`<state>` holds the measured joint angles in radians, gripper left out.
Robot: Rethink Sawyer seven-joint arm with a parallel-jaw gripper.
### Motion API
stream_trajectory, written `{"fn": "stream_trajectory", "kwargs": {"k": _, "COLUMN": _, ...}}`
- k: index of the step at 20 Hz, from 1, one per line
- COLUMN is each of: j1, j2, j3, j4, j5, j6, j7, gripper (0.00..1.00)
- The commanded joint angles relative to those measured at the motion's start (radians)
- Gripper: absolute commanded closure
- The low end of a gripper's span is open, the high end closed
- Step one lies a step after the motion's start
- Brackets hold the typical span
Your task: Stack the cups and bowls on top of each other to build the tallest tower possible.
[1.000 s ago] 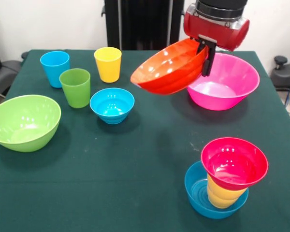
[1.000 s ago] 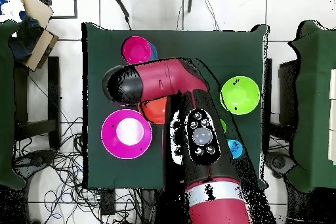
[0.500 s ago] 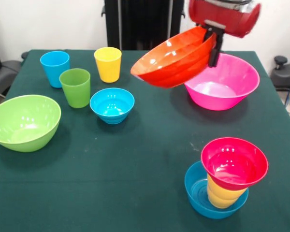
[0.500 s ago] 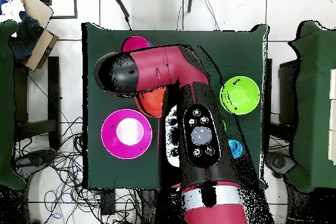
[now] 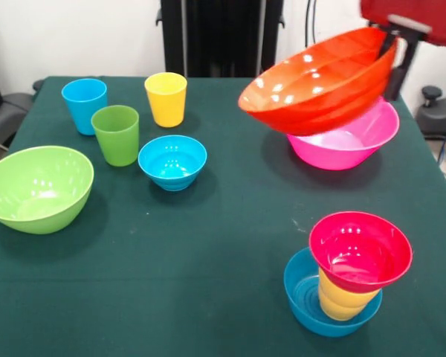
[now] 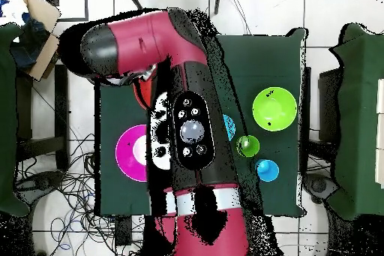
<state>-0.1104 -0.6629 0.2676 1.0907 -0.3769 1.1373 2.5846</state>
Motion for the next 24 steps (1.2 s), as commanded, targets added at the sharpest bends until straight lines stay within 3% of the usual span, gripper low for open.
{"fn": "stream_trajectory", "kwargs": {"k": 1, "j1": 0.069, "j2": 0.153, "j3": 0.025, "j4": -0.261, "j5": -0.111, "j6": 0.152, "j7": -0.114, "gripper": 1.0}}
{"fn": "stream_trajectory", "kwargs": {"k": 6, "j1": 0.099, "j2": 0.269, "j3": 0.005, "j4": -0.378, "j5": -0.192, "j6": 0.112, "j7": -0.134, "gripper": 1.0}}
{"fn": "stream_trajectory", "kwargs": {"k": 12, "j1": 0.13, "j2": 0.389, "j3": -0.018, "j4": -0.505, "j5": -0.26, "j6": 0.129, "j7": -0.15, "gripper": 1.0}}
{"fn": "stream_trajectory", "kwargs": {"k": 17, "j1": 0.143, "j2": 0.397, "j3": -0.047, "j4": -0.526, "j5": -0.27, "j6": 0.173, "j7": -0.168, "gripper": 1.0}}
{"fn": "stream_trajectory", "kwargs": {"k": 24, "j1": 0.163, "j2": 0.349, "j3": -0.092, "j4": -0.491, "j5": -0.24, "j6": 0.273, "j7": -0.185, "gripper": 1.0}}
